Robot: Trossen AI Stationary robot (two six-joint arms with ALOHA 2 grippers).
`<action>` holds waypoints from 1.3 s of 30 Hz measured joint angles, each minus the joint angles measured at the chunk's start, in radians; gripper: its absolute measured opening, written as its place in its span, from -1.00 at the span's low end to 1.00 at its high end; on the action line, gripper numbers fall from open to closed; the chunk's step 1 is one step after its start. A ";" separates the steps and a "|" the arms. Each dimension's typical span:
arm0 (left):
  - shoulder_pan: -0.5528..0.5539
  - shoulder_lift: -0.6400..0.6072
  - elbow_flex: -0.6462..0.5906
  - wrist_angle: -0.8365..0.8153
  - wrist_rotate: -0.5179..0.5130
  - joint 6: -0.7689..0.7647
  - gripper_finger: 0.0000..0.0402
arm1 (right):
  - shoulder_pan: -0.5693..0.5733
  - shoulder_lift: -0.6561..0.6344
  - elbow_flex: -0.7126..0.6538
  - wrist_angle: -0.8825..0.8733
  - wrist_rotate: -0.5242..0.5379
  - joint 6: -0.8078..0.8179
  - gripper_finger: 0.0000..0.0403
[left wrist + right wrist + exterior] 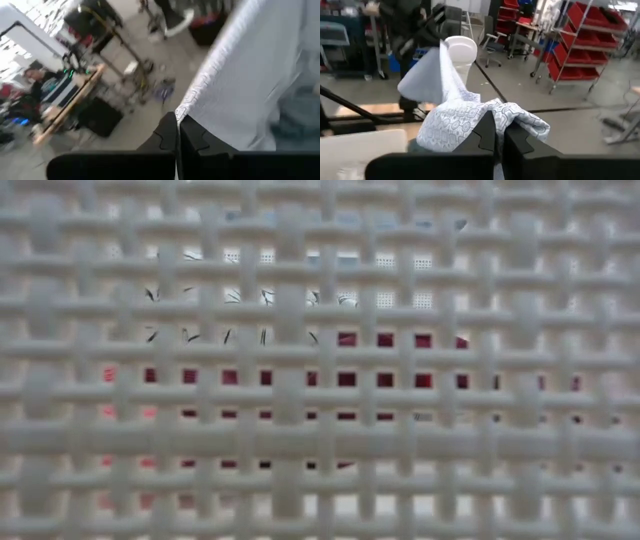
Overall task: Sort clothes
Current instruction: Put the light blue polo shirt into the white laundry bin
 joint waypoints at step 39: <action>0.616 -0.128 -1.001 0.504 0.530 -0.070 -1.00 | -0.282 0.154 -0.902 0.363 0.090 0.149 -1.00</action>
